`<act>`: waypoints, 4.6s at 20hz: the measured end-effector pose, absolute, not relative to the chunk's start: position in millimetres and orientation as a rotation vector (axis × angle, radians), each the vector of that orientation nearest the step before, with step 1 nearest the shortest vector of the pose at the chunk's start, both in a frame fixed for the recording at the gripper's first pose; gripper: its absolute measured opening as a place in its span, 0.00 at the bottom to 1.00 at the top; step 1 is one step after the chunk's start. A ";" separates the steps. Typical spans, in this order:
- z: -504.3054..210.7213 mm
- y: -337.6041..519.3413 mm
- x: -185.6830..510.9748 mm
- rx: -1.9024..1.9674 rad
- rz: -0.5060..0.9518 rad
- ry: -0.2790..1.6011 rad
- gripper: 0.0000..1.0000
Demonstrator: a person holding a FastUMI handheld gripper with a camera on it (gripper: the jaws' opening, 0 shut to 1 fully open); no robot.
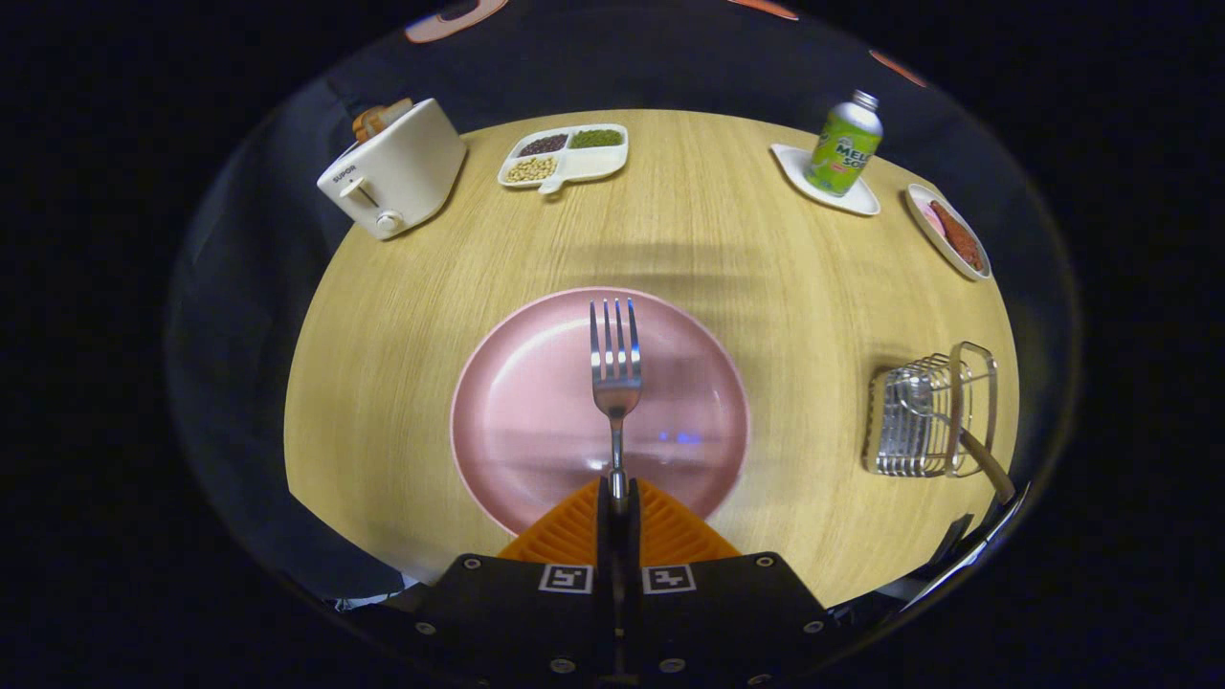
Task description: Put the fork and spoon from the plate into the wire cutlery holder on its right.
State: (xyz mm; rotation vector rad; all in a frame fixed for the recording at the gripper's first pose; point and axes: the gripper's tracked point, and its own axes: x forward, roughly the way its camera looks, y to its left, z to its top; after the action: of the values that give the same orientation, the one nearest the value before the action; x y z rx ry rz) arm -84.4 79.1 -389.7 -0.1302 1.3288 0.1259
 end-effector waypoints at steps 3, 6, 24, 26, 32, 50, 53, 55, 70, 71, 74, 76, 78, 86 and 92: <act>-370.3 41.8 -85.7 -0.117 0.074 1.302 0.05; -356.3 3.1 -88.6 -0.101 0.013 1.292 0.05; -340.6 -120.7 -80.8 -0.058 -0.155 1.310 0.07; -341.8 -123.3 -74.9 -0.057 -0.149 1.302 0.08; -334.9 -120.1 -45.9 -0.044 -0.118 1.226 0.09; -101.7 -79.6 48.7 -0.017 -0.023 0.418 0.68; -79.3 -69.5 49.1 -0.040 -0.008 0.321 0.81; -63.4 -61.4 48.9 -0.045 0.001 0.265 0.85; 15.9 -22.5 42.5 -0.057 0.045 0.013 0.95; 15.0 -19.1 41.8 -0.058 0.054 0.014 0.95; 11.9 -9.7 40.1 -0.057 0.073 0.019 0.95; 8.9 -4.1 39.2 -0.056 0.087 0.026 0.95; 3.9 1.3 38.1 -0.055 0.098 0.037 0.95; -6.7 13.5 37.9 -0.062 0.127 0.064 0.96; -11.8 15.4 39.8 -0.062 0.129 0.074 0.96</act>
State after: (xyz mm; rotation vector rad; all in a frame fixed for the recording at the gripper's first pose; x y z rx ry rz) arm 39.8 15.4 -11.8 -0.0617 0.0740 0.1287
